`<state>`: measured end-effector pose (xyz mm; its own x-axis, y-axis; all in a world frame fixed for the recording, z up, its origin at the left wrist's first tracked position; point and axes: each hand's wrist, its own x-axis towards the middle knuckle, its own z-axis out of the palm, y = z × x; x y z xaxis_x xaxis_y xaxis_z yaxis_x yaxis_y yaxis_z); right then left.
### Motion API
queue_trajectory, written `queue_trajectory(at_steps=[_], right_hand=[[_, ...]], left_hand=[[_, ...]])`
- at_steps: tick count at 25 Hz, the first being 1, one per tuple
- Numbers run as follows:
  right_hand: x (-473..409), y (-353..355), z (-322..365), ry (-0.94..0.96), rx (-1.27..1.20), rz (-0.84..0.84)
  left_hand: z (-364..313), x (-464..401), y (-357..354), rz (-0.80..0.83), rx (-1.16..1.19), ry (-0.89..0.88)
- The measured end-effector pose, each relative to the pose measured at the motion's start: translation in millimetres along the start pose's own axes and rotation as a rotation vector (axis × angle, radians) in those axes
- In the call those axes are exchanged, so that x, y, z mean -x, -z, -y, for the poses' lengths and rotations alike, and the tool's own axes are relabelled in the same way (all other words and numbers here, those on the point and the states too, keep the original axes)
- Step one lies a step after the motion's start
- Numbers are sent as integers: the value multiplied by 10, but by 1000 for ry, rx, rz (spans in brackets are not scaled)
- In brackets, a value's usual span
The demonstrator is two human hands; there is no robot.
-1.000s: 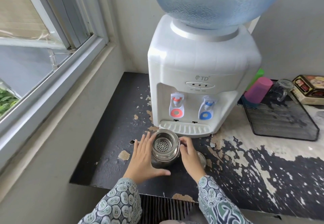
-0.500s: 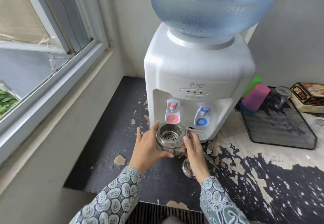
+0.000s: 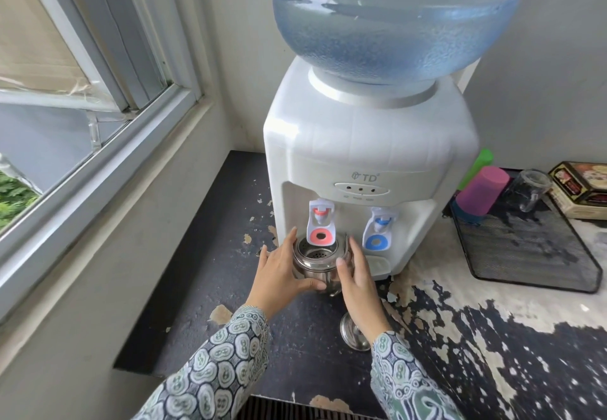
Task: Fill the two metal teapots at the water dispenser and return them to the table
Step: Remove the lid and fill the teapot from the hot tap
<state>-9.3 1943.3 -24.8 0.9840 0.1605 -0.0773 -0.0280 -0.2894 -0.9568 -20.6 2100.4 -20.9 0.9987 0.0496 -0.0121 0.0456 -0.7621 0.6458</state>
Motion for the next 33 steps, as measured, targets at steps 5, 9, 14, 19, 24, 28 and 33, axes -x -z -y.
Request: queue_trajectory(at_steps=[5, 9, 14, 19, 24, 28, 33], right_hand=[[-82, -23, 104, 164, 132, -57], [-153, -11, 205, 74, 153, -31], [-207, -17, 239, -39, 155, -49], [-101, 4, 429, -72, 10, -67], [-84, 117, 780, 73, -111, -76], [10, 73, 519, 130, -158, -120], [97, -69, 11, 225, 133, -128]], left_hand=[[-24, -15, 69, 54, -52, 36], [-64, -8, 88, 56, -27, 76], [-74, -29, 112, 54, -41, 78], [-76, -30, 103, 46, -40, 71], [-35, -64, 86, 52, -20, 78], [13, -80, 64, 65, 4, 97], [64, -110, 72, 95, 15, 52]])
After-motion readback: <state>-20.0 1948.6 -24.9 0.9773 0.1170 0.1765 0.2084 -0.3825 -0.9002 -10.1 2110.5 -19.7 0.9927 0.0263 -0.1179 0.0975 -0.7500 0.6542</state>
